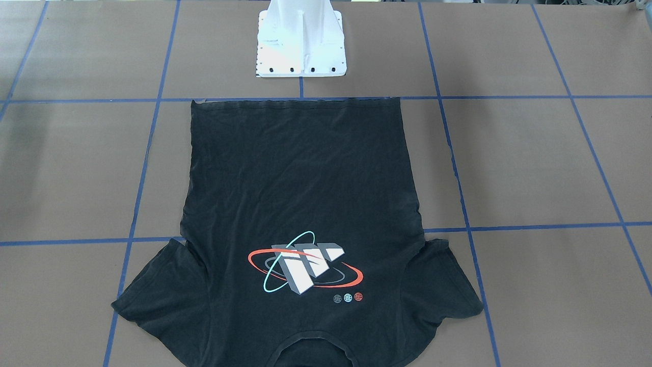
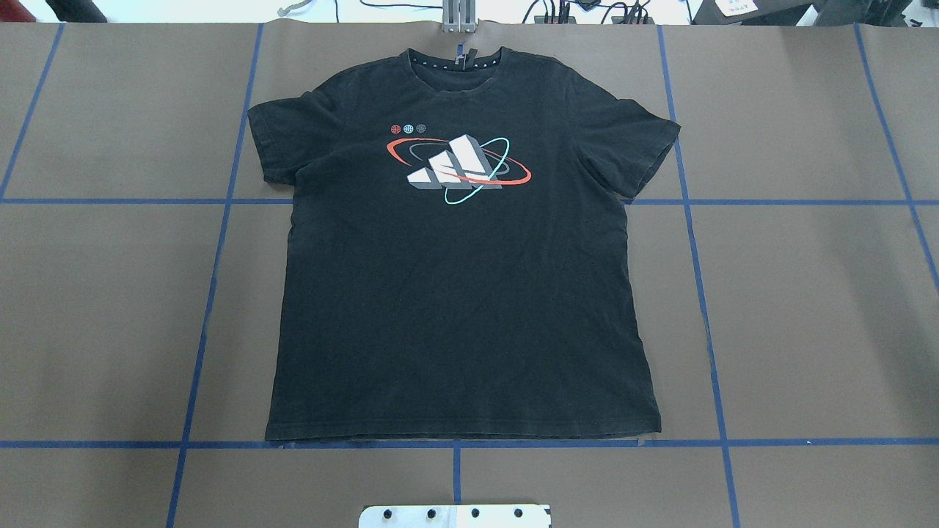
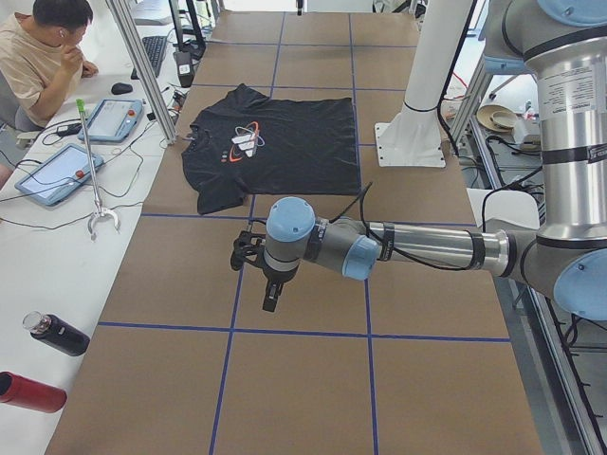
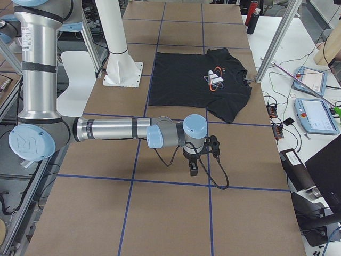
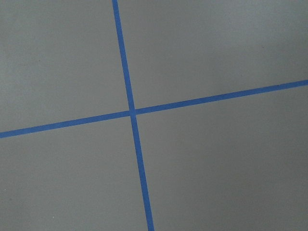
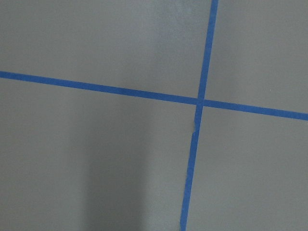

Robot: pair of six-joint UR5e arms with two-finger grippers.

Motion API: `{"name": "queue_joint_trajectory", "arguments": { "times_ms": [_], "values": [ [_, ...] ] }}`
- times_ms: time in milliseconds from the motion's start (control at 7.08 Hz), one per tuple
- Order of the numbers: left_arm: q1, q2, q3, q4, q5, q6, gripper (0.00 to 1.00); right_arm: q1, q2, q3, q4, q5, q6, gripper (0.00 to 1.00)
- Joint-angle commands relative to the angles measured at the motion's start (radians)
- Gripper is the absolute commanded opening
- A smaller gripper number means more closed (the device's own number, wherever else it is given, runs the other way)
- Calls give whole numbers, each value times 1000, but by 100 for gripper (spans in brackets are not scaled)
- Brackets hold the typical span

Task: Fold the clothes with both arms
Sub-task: 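Move the right gripper toward the black T-shirt's sleeve nearest it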

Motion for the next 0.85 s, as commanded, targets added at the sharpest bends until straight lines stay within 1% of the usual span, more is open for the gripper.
{"name": "queue_joint_trajectory", "arguments": {
  "times_ms": [0, 282, 423, 565, 706],
  "values": [
    [2, -2, 5, 3, -11, -5, 100, 12, 34, 15, -105, 6, -12, 100],
    [2, 4, 8, 0, -13, 1, 100, 11, 42, 32, -95, 0, -10, 100],
    [2, 3, 1, -2, -16, -5, 100, 9, 45, 20, -59, 0, 0, 100],
    [2, 3, -1, -2, -16, -5, 100, -12, 45, 9, 13, 1, 4, 100],
    [3, 3, -5, -3, -16, 0, 100, -79, 83, -13, 32, 0, 5, 100]
  ]
}}
